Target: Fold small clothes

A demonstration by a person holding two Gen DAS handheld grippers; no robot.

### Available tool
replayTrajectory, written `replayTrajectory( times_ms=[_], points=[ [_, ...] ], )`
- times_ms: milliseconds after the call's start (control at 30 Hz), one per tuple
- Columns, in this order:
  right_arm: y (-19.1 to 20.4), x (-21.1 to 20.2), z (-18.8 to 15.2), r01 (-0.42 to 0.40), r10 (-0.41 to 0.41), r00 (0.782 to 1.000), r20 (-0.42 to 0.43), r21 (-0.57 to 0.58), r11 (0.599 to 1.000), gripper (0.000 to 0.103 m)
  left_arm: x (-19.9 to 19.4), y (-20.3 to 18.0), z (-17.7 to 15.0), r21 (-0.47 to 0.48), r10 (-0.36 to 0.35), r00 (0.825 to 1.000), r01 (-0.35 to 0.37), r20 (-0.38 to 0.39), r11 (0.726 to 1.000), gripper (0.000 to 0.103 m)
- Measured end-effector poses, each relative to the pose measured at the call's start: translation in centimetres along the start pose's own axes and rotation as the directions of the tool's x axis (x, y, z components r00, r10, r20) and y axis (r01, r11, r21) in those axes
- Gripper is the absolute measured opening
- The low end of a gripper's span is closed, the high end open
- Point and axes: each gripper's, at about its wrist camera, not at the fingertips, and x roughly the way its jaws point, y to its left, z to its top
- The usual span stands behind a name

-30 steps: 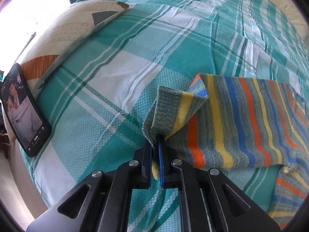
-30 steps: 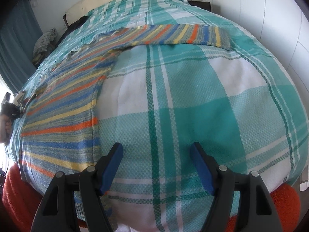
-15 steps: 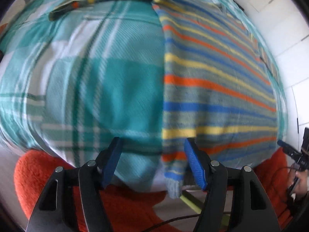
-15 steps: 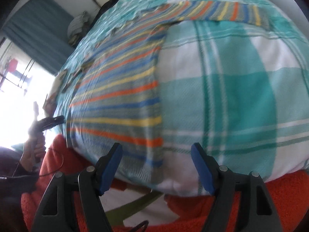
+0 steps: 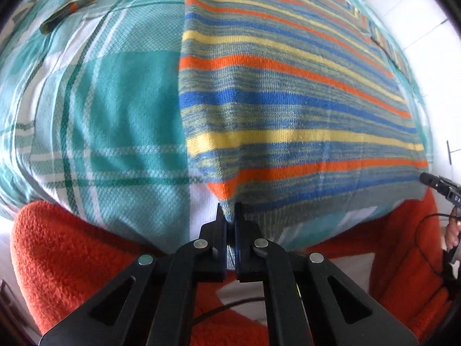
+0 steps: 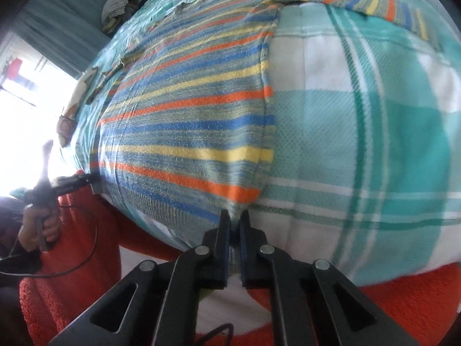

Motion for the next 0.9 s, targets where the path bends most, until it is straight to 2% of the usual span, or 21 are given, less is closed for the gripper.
replayTrajectory(
  times_ms=[133,233,333,400,433,467,500,533,633,667,733,800,833,900],
  points=[
    [-0.3,-1.6,-0.8,0.007,-0.007,1.000,-0.017,0.024,1.000,0.005,-0.3,0.8,-0.8,0.018,0.009,0.998,-0.008,-0.066,1.000,0.001],
    [-1.2,0.6,-1.2,0.049,-0.046,0.997,-0.068,0.047,0.998,0.005,1.3,0.0,-0.5,0.053,0.060,0.992,-0.054,-0.115,0.997,0.001],
    [-2.2,3.1,-0.8,0.066,-0.058,0.995,-0.083,0.108,0.992,0.005,2.1,-1.3,-0.1,0.085,0.110,0.987,-0.101,-0.116,0.991,0.005],
    [-1.9,3.4,-0.6,0.076,-0.068,0.995,-0.071,0.116,0.990,0.006,1.4,-2.2,0.4,0.086,0.134,0.988,-0.126,-0.083,0.988,0.016],
    [-1.7,3.1,-0.6,0.075,-0.068,0.996,-0.064,0.114,0.991,0.014,0.3,-2.1,0.5,0.072,0.135,0.989,-0.131,-0.053,0.989,0.028],
    [-1.5,2.8,-0.7,0.073,-0.067,0.996,-0.061,0.111,0.991,0.032,-1.2,-1.7,0.8,0.048,0.128,0.992,-0.128,-0.003,0.991,0.038],
    [-1.2,2.2,-0.9,0.076,-0.071,0.996,-0.052,0.107,0.991,0.044,-2.7,-1.2,1.3,0.026,0.121,0.992,-0.122,0.048,0.992,0.061],
    [-1.1,1.3,-1.2,0.088,-0.086,0.996,-0.027,0.104,0.991,0.060,-5.0,-0.2,2.2,-0.013,0.127,0.983,-0.126,0.132,0.992,0.073],
    [-1.0,-1.2,-1.6,0.131,-0.139,0.988,0.061,0.110,0.985,0.060,-9.2,2.6,6.1,-0.099,0.171,0.938,-0.147,0.302,0.984,0.075],
    [-1.0,-1.9,-1.6,0.132,-0.144,0.985,0.094,0.123,0.984,0.060,-10.2,3.6,8.3,-0.121,0.169,0.919,-0.134,0.357,0.984,0.075],
    [-1.0,-2.5,-1.5,0.119,-0.140,0.980,0.139,0.147,0.982,0.060,-10.6,5.4,12.0,-0.131,0.112,0.898,-0.062,0.426,0.990,0.075],
    [-0.5,-2.1,-1.4,0.111,-0.135,0.980,0.149,0.159,0.981,0.060,-9.6,7.0,15.4,-0.118,0.036,0.902,0.017,0.430,0.993,0.075],
    [0.0,-1.7,-1.4,0.108,-0.131,0.980,0.149,0.154,0.982,0.060,-8.7,7.5,17.1,-0.119,0.028,0.902,0.026,0.432,0.993,0.075],
    [0.8,-1.2,-1.6,0.106,-0.128,0.979,0.158,0.138,0.985,0.060,-6.4,8.0,20.9,-0.144,0.071,0.908,-0.011,0.413,0.989,0.075]
  ],
)
